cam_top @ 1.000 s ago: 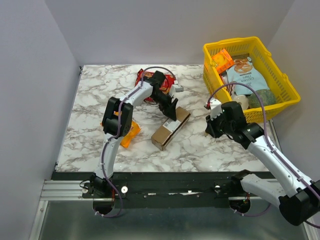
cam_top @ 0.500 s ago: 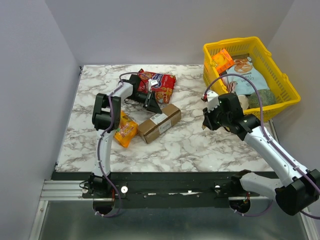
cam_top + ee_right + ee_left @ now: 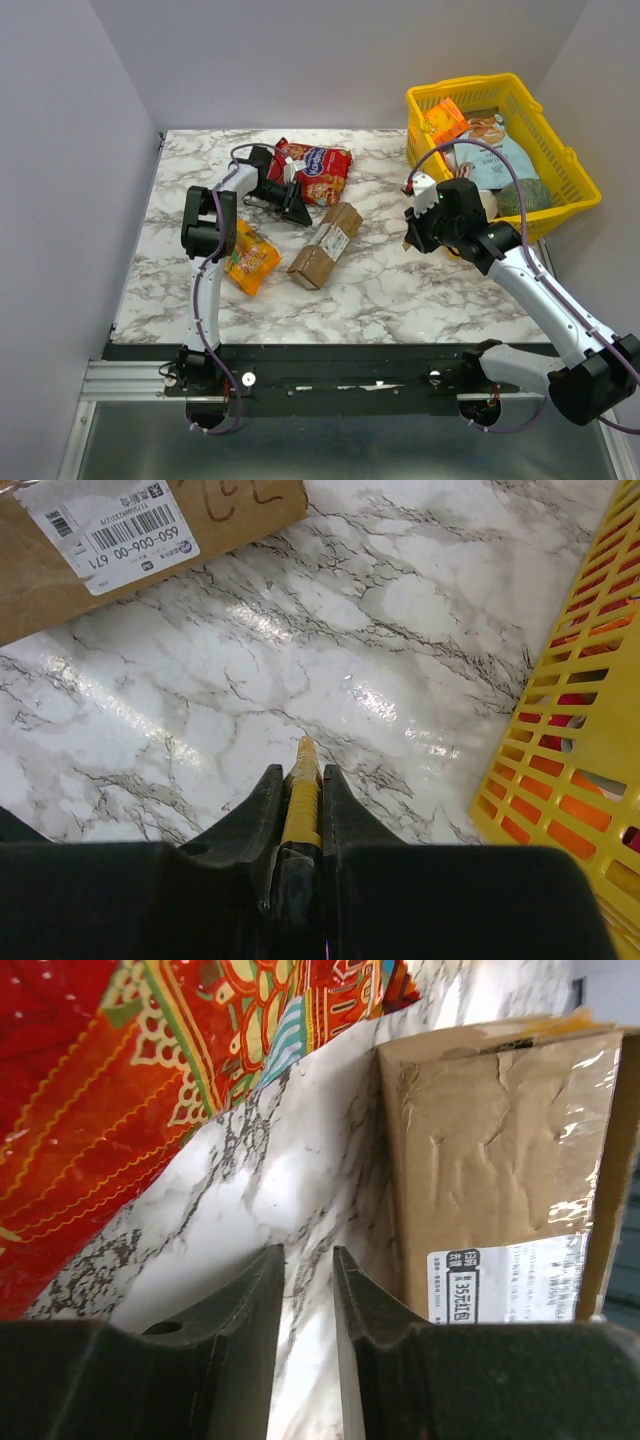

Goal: Unpack the express box

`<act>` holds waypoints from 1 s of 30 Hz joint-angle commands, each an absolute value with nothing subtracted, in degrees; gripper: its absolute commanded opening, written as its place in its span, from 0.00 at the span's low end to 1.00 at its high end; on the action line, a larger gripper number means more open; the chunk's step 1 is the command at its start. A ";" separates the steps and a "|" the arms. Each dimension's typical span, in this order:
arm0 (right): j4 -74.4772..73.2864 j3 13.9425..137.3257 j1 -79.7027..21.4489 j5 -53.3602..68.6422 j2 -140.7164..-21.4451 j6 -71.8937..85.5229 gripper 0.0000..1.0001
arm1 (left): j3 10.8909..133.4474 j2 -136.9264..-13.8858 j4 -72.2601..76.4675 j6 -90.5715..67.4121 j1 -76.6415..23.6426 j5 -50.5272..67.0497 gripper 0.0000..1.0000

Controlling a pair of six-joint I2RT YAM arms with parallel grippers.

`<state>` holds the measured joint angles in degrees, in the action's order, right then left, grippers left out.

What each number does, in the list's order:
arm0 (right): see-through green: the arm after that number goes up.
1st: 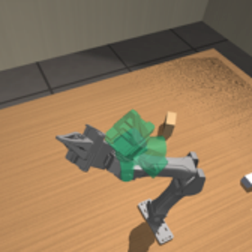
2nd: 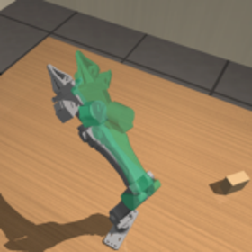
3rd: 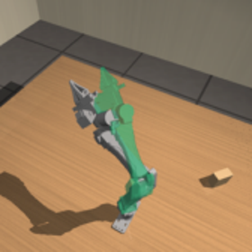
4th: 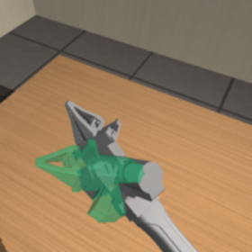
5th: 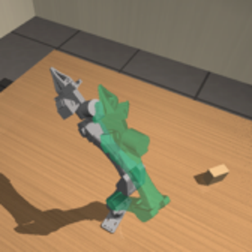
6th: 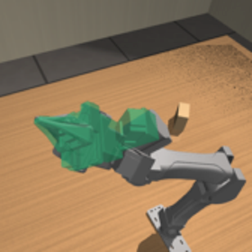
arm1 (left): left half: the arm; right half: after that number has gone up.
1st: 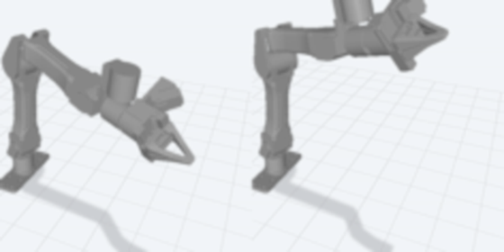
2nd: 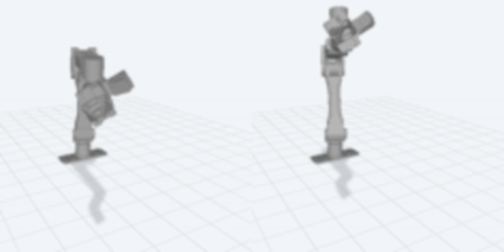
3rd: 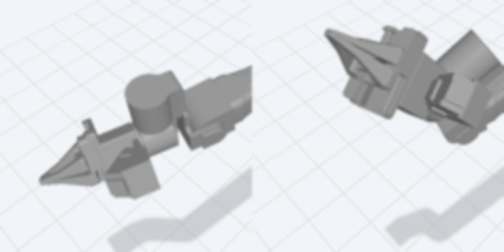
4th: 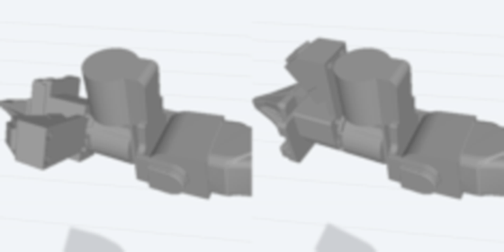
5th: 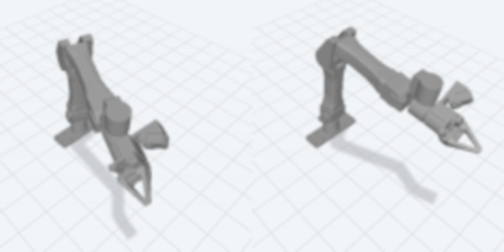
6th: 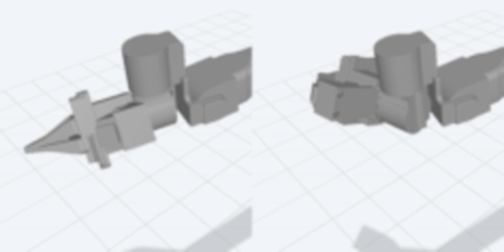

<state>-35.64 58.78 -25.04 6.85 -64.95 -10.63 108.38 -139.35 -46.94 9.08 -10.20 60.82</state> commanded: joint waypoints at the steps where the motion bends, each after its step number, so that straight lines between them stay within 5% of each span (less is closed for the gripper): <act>1: -35.33 59.85 -24.79 5.71 -64.69 -11.51 0.00 | 110.22 -138.96 -46.40 9.48 -9.58 53.27 0.43; 9: -33.75 58.80 -24.79 7.03 -64.60 -10.72 0.01 | 101.90 -124.04 -37.73 4.67 -10.28 47.99 0.68; 10: -33.66 58.80 -24.79 7.29 -64.77 -10.55 0.00 | 100.56 -122.19 -36.40 4.40 -10.81 46.94 0.74; 11: -33.58 58.71 -24.79 7.38 -64.78 -10.46 0.00 | 99.33 -118.51 -34.82 5.26 -11.59 46.06 0.98; 20: -33.13 58.01 -24.79 7.82 -64.25 -9.58 0.00 | 88.60 -106.00 -29.89 -2.89 -25.82 30.94 0.98; 30: -33.14 55.20 -24.79 7.82 -61.09 -9.32 0.00 | 89.66 -108.90 -35.51 -2.46 -39.98 10.37 0.98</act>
